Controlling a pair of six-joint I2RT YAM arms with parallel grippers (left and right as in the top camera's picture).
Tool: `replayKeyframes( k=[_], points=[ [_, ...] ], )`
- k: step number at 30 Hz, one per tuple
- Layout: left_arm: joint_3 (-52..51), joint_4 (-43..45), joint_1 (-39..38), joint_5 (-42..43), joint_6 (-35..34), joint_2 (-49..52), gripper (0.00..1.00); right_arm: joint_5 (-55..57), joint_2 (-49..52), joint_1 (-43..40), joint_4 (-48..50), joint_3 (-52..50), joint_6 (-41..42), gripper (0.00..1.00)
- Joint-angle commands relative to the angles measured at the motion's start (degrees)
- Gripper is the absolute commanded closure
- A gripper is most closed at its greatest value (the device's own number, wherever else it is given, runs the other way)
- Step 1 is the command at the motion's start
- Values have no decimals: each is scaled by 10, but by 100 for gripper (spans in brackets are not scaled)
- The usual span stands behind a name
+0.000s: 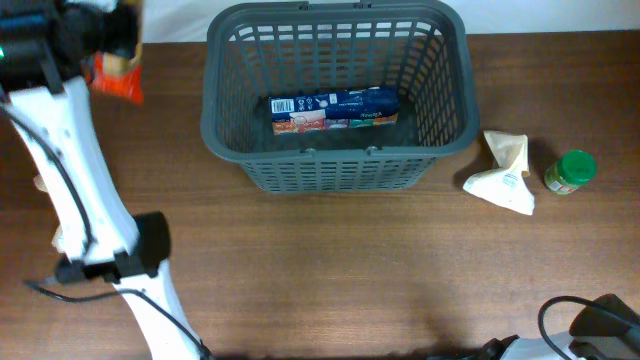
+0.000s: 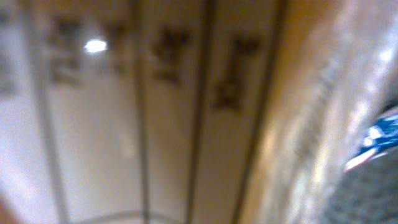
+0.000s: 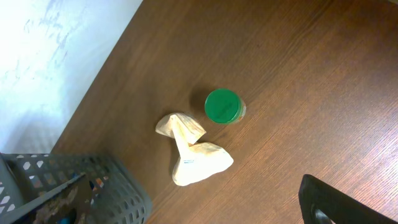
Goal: Pack container
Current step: 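Carry the orange pasta bag into the basket and release it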
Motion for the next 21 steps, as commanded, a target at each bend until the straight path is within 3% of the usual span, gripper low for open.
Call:
replayKeyframes(
  k=[1,4,6,11,13,21],
  points=[
    [40,43,-125,29,233,-57,98,-1,2,-3,0,2,-1,1],
    [-3,78,-217,29,317,-42,98,-1,2,-3,0,2,-1,1],
    [-42,97,-244,27,328,-30,98,-1,2,-3,0,2,-1,1],
    [-191,153,-291,-16,325,29,98,-1,2,-3,0,2,-1,1],
    [-222,152,-306,-16,289,57,98,-1,2,-3,0,2,-1,1],
    [-233,43,-351,-115,271,126,98,-1,2,-3,0,2,-1,1]
  ],
)
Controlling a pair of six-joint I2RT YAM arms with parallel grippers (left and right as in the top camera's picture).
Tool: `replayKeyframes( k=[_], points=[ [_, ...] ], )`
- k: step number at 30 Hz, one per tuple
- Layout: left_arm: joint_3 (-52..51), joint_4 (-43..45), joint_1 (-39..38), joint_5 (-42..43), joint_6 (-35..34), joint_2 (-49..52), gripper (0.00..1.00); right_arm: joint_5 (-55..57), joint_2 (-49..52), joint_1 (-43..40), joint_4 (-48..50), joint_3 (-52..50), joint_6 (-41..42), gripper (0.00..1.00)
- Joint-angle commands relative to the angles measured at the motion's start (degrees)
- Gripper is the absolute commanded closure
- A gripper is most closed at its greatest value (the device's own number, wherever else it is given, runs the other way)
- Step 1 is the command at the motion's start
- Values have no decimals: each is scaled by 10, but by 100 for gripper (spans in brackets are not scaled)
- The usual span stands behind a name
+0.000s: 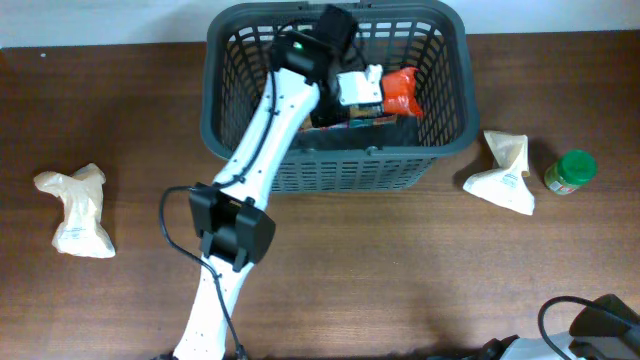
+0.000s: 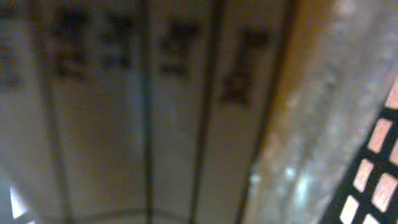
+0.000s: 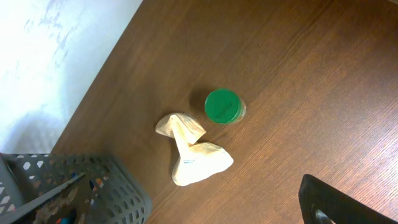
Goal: Pack container
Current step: 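Carry the orange pasta bag into the basket and release it, then grasp the crumpled paper bag on the left with the left gripper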
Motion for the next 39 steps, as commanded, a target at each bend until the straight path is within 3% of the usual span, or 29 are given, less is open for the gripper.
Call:
replayKeyframes(
  k=[1,4,5,8,11,15,19,20,24,29,33,39],
  points=[
    [19,-32,0,-25,-10,-10,98,-1,1,-3,0,2,-1,1],
    [19,-64,-1,-44,-11,-10,95,-1,1,-3,0,2,-1,1],
    [28,-79,0,-83,-27,-15,1,-1,1,-3,0,2,-1,1],
    [49,-76,9,-143,-92,-32,1,-1,1,-3,0,2,-1,1],
    [87,-66,50,-69,-129,-90,1,-1,1,-3,0,2,-1,1],
    [119,-66,96,-62,-205,-153,1,-1,1,-3,0,2,-1,1],
    [128,-79,209,-85,-323,-224,1,-1,1,-3,0,2,-1,1],
    [128,-89,259,-85,-381,-234,1,-1,1,-3,0,2,-1,1],
    [97,-157,414,-83,-516,-216,1,-1,1,-3,0,2,-1,1],
    [-80,-162,536,-50,-513,-166,1,-1,1,-3,0,2,-1,1],
    [-225,-130,576,-50,-417,-130,1,-1,1,-3,0,2,-1,1],
    [-356,-40,622,-81,-404,-78,1,-1,1,-3,0,2,-1,1]
  ],
)
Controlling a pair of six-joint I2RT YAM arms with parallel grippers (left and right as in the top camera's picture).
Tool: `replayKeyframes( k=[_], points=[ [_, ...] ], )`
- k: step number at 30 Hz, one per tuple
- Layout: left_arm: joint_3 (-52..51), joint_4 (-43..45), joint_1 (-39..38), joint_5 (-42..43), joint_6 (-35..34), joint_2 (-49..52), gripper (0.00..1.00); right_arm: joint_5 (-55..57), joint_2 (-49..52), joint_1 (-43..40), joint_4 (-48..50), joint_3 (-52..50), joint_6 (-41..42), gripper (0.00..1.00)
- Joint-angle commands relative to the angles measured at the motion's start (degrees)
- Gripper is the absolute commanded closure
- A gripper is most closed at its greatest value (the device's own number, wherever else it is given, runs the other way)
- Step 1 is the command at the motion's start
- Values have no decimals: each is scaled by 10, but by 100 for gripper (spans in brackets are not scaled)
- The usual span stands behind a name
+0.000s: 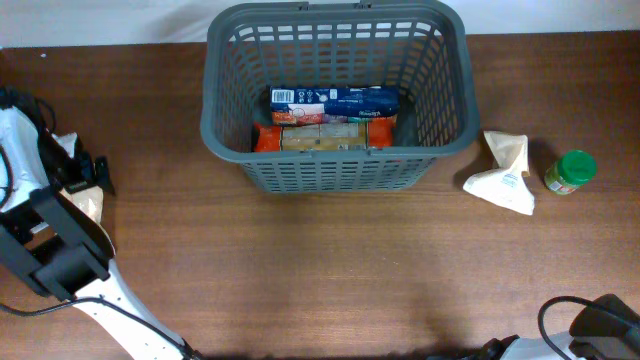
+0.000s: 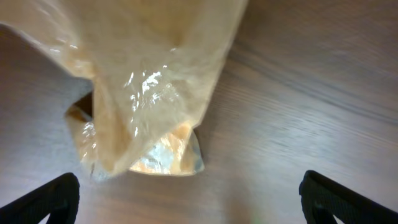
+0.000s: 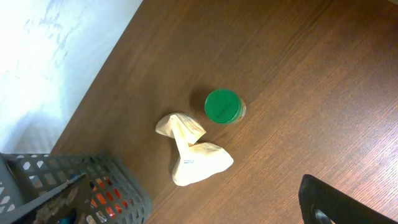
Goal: Pack container
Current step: 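Grasp the crumpled paper bag on the left with the left gripper, then lower the paper bag into the basket and open the left gripper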
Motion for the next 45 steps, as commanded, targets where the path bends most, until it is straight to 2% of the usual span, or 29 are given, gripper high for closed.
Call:
replayKeyframes(
  k=[1,4,7,9,14,17,18,19,20,21,24,28,31,34,38,40,41,45],
  points=[
    [-37,29,25,-15,22,20,1,-1,1,-3,0,2,-1,1],
    [-41,32,38,-15,30,35,1,-1,1,-3,0,2,-1,1],
    [-41,37,47,-15,89,50,0,-1,1,-3,0,2,-1,1],
    [-41,48,51,-15,94,57,1,-1,1,-3,0,2,-1,1],
    [-41,67,58,-32,111,86,11,-1,1,-3,0,2,-1,1],
    [-41,57,60,-34,111,113,25,-1,1,-3,0,2,-1,1],
    [-41,53,61,-34,111,120,30,-1,1,-3,0,2,-1,1],
    [-41,49,61,-34,111,125,46,-1,1,-3,0,2,-1,1],
    [-41,43,61,-34,111,127,78,-1,1,-3,0,2,-1,1],
    [-41,37,60,-34,109,128,98,-1,1,-3,0,2,-1,1],
    [-25,14,58,-33,99,124,98,-1,1,-3,0,2,-1,1],
    [65,-40,54,35,88,123,99,-1,1,-3,0,2,-1,1],
    [205,-106,41,89,70,123,99,-1,1,-3,0,2,-1,1],
    [337,-106,14,137,55,101,98,-1,1,-3,0,2,-1,1],
    [533,-91,-63,138,61,47,98,-1,1,-3,0,2,-1,1],
    [609,-82,-114,138,95,24,98,-1,1,-3,0,2,-1,1],
    [624,-65,-155,139,134,0,99,-1,1,-3,0,2,-1,2],
    [624,-22,-286,140,299,-44,98,-1,1,-3,0,2,-1,1]
  ],
)
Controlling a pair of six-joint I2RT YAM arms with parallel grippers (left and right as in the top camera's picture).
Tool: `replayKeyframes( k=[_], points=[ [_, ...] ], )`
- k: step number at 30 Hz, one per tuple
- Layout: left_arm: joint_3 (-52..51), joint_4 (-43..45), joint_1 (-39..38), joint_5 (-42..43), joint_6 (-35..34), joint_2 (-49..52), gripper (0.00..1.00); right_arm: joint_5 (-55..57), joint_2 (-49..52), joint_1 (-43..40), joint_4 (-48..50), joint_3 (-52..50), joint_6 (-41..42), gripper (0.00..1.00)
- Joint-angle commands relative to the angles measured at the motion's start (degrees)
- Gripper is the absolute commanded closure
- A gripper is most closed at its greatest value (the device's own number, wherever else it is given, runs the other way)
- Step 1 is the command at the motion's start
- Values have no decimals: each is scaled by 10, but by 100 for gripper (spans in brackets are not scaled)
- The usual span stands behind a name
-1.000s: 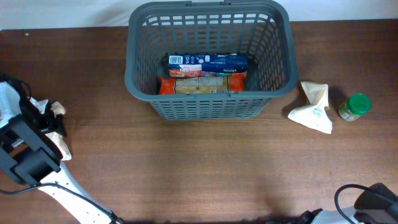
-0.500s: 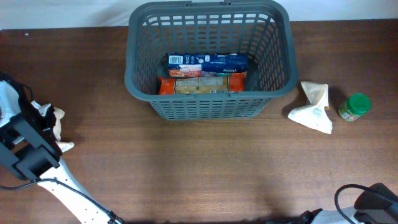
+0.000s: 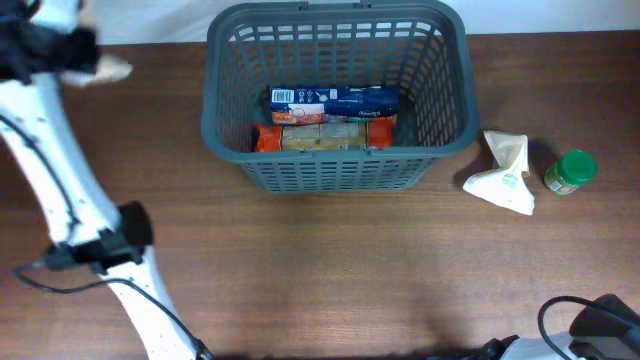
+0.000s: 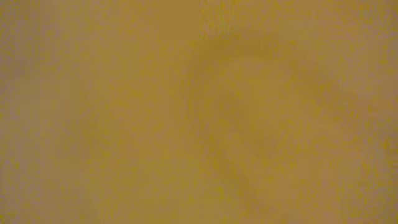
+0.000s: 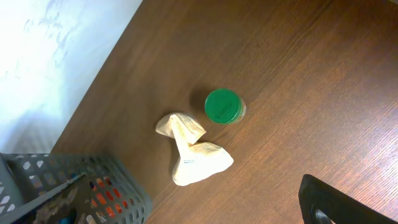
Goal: Pack container
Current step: 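Lower the paper bag into the basket and open the left gripper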
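Observation:
The grey plastic basket (image 3: pixel 335 172) stands at the table's far middle. Inside lie a blue packet (image 3: pixel 335 98) and an orange-and-tan packet (image 3: pixel 320 136). My left gripper (image 3: pixel 72 45) is at the far left corner, shut on a cream plastic bag (image 3: pixel 112 68) that sticks out to its right. In the left wrist view that bag (image 4: pixel 199 112) fills the frame as a tan blur and hides the fingers. A second cream bag (image 3: pixel 503 170) and a green-lidded jar (image 3: pixel 571 170) lie right of the basket. Of my right gripper, only one black finger (image 5: pixel 329 202) shows, held wide, nothing in it.
The left arm's white links (image 3: pixel 60 170) run down the table's left side. A black cable and the right arm's base (image 3: pixel 595 322) sit at the near right corner. A pale wall borders the table's far edge.
My left gripper was open over the cream bag lying at the table's left edge. Now it is at the far left corner, shut on that bag. The right arm has not moved.
My left gripper held an orange packet at the far left. Then it was inside the basket with the packet. Then the packet lay in the basket and the gripper stood open over a cream bag at the left edge. Now it holds that bag up.

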Motion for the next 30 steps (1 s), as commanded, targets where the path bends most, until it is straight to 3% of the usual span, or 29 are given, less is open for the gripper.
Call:
replayKeyframes(
  k=[1,2,3,11,20,21,22,23,27,30],
  points=[
    [17,19,-137,22,229,-59,98,-1,1,-3,0,2,-1,1],
    [14,26,-203,22,320,-57,98,-1,1,-3,0,2,-1,1],
    [7,35,-231,22,341,-54,98,-1,1,-3,0,2,-1,1],
    [-120,96,-342,102,344,20,98,-1,1,-3,0,2,-1,1],
    [-263,90,-432,103,341,68,98,-1,1,-3,0,2,-1,1],
    [-263,85,-437,103,341,68,79,-1,1,-3,0,2,-1,1],
    [-263,83,-439,99,336,68,1,-1,1,-3,0,2,-1,1],
    [-263,85,-439,91,325,68,1,-1,1,-3,0,2,-1,1],
    [-260,115,-419,-28,167,51,1,-1,1,-3,0,2,-1,1],
    [-257,150,-382,-36,62,-17,1,-1,1,-3,0,2,-1,1]
  ],
)
